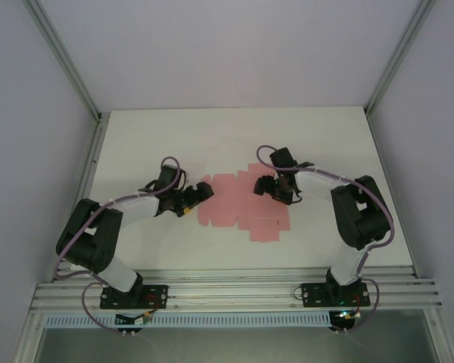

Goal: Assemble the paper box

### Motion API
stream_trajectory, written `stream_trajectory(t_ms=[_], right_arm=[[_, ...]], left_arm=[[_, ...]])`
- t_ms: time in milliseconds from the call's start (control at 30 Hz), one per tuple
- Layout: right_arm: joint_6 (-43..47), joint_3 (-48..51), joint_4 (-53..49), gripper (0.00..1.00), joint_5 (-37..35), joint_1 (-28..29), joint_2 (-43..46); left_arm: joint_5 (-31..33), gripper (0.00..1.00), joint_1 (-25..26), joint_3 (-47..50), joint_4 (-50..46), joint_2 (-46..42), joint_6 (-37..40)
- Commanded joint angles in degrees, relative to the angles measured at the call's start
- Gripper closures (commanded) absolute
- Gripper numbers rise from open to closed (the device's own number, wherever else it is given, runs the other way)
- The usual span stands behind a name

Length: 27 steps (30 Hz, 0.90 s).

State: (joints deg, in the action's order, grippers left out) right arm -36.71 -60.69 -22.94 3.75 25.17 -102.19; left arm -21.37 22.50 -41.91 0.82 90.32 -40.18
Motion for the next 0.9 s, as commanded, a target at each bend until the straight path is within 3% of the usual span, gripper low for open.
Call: stream_trajectory(t_ms=[0,300,500,867], right_arm=[[-0.86,4.08,-1.6,0.19,0.69,0.11,-5.52],[-0.62,4.74,-1.15,0.19,1.0,0.14,-5.36],[-0.55,4.93,-0.33,0.19,2.1,0.12,-5.21],[-0.77,4.88,-0.36,0.19,1.88,0.12,-6.04]], left_arm=[[-9.29,0.04,5.27,-1.07,2.61,2.95,0.51],[-9.32,0.04,7.13,-1.16,-0.2,2.75,0.4],[-12.11,0.06,7.09,0.26,6.52,3.53,-2.73],[-13.72,0.07,4.54,7.9,21.47,-7.11,-6.87]])
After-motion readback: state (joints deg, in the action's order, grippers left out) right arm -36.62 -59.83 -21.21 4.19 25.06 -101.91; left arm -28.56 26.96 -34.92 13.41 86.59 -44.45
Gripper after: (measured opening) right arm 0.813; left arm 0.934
